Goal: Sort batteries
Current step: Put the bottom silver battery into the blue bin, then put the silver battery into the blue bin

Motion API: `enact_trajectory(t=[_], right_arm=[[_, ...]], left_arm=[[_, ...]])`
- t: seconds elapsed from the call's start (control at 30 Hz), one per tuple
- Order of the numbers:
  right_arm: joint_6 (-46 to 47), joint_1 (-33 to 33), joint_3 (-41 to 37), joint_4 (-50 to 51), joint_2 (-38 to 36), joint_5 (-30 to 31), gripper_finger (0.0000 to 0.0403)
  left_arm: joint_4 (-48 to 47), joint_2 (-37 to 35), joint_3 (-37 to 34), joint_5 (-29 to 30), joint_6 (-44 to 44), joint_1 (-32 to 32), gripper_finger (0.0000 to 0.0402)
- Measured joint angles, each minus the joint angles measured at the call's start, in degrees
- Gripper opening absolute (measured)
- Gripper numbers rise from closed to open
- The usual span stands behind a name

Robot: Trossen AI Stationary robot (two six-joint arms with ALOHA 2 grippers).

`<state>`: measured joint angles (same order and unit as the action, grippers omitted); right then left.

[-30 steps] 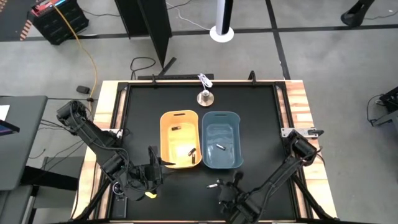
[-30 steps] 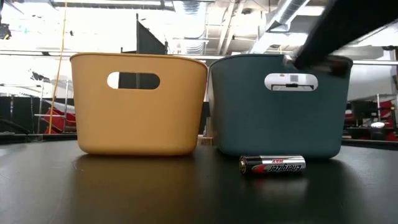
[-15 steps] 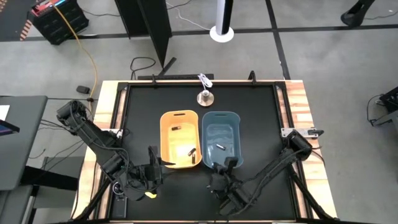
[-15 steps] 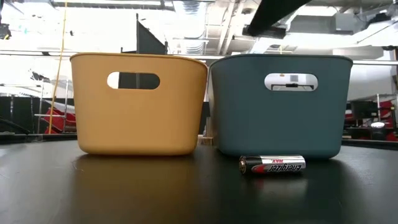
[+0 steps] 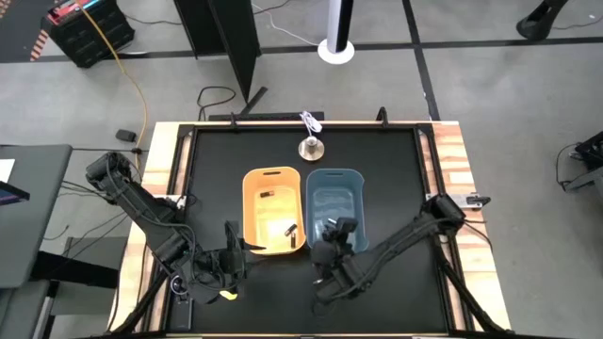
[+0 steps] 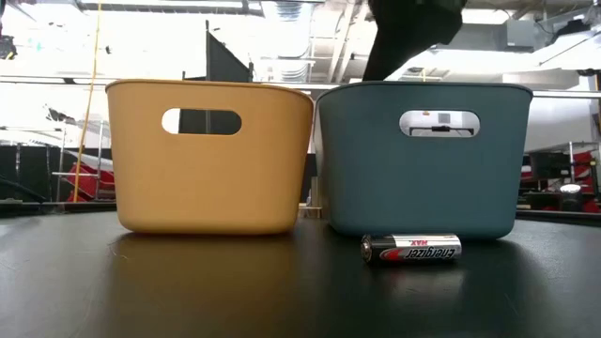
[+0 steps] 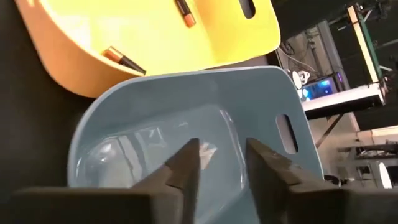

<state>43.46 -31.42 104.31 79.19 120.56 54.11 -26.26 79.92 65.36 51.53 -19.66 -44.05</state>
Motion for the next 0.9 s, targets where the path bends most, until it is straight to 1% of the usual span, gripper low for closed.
enact_trajectory(t=[0.13, 0.23, 0.33, 0.43, 0.47, 0.53, 0.67, 0.73, 0.83, 0.9], right_arm=[[0.0, 0.1, 0.0, 0.3, 0.0, 0.8, 0.0194], [-0.1, -0.7, 0.0, 0.4, -0.4, 1.3, 0.0227], [-1.5, -2.6, 0.0, -0.9, -1.6, 1.4, 0.0238], [-6.6, -5.7, 0.0, -4.9, -3.4, 1.2, 0.0236], [-9.2, -6.7, 0.0, -7.2, -4.1, 0.3, 0.0233], [-13.6, -8.4, 0.0, -11.9, -5.1, -3.8, 0.0228], [-17.6, -9.6, 0.0, -19.4, -5.1, -14.9, 0.0220], [-18.7, -9.8, -1.3, -22.9, -5.0, -20.2, 0.0218], [-21.5, -9.7, -4.3, -29.2, -5.0, -24.0, 0.0219], [-23.2, -9.7, -5.3, -31.1, -4.9, -25.5, 0.0219]], left_arm=[[0.0, 0.0, 0.0, 0.0, -0.1, 0.0, 0.0116], [0.0, 0.0, 0.0, -0.2, -0.1, 0.0, 0.0116], [-0.1, 0.0, 0.0, -0.2, -0.1, 0.0, 0.0116], [-0.1, 0.0, 0.0, -0.2, 0.1, 0.0, 0.0116], [-0.1, 0.0, 0.0, -0.2, 0.2, 0.0, 0.0116], [-0.1, 0.0, 0.0, -0.2, 0.5, 0.3, 0.0116], [0.0, 0.0, 0.0, -0.2, 0.5, 0.9, 0.0116], [0.1, 0.0, 0.0, -0.2, 0.4, 1.1, 0.0116], [0.2, 0.0, 0.0, -0.2, 0.3, 1.1, 0.0116], [0.2, 0.0, 0.0, -0.2, -0.1, 1.1, 0.0116]])
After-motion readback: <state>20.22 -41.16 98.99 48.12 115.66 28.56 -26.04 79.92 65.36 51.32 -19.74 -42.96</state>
